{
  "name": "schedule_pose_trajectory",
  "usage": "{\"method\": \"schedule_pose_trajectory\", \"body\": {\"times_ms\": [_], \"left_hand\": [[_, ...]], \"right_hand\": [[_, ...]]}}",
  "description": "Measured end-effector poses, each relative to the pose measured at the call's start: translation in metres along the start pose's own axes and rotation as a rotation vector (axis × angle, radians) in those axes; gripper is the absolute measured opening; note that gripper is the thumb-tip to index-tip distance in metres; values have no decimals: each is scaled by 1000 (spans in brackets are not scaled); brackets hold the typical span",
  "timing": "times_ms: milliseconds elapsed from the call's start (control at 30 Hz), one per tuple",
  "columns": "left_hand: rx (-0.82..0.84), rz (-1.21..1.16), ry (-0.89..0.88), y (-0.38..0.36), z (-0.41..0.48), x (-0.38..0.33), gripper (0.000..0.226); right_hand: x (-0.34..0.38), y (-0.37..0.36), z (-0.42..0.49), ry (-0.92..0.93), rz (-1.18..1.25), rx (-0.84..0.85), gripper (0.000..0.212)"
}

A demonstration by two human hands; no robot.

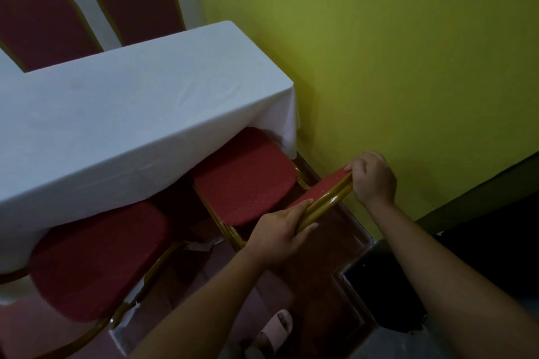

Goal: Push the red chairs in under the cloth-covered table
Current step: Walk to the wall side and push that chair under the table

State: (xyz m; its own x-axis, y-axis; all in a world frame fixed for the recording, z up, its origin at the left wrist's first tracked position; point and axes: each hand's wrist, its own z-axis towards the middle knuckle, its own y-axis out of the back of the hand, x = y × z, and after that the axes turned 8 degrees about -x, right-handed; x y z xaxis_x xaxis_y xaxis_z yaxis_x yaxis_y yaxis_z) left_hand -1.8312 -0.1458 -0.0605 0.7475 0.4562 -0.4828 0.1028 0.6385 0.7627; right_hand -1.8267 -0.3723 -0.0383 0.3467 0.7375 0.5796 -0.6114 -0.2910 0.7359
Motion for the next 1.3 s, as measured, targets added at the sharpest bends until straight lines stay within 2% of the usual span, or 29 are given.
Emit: {"method": "schedule_pose_trajectory", "body": {"times_ms": [100, 300, 500, 667, 967, 1133, 1300], "left_hand": [[-31, -5, 7, -11, 12, -5, 48], [-43, -46, 19, -23, 26, -11, 48], [-73, 12, 38, 7, -12, 14, 45], [-104, 38, 74, 37, -46, 24, 44], [-81, 16, 145, 61, -88, 12, 43], [-75, -36, 178, 55, -99, -7, 44], [-39, 29, 116, 61, -105, 1, 43]], "right_hand": [[-10, 1, 19, 38, -13, 10, 47], [-22, -6, 39, -11, -8, 14, 45], [14, -17, -2, -4, 57, -26, 45], [42, -19, -41, 18, 106, 5, 50], [43, -19, -85, 129, 181, 6, 47], [33, -12, -93, 130, 243, 15, 46], [42, -13, -99, 153, 258, 34, 44]]}}
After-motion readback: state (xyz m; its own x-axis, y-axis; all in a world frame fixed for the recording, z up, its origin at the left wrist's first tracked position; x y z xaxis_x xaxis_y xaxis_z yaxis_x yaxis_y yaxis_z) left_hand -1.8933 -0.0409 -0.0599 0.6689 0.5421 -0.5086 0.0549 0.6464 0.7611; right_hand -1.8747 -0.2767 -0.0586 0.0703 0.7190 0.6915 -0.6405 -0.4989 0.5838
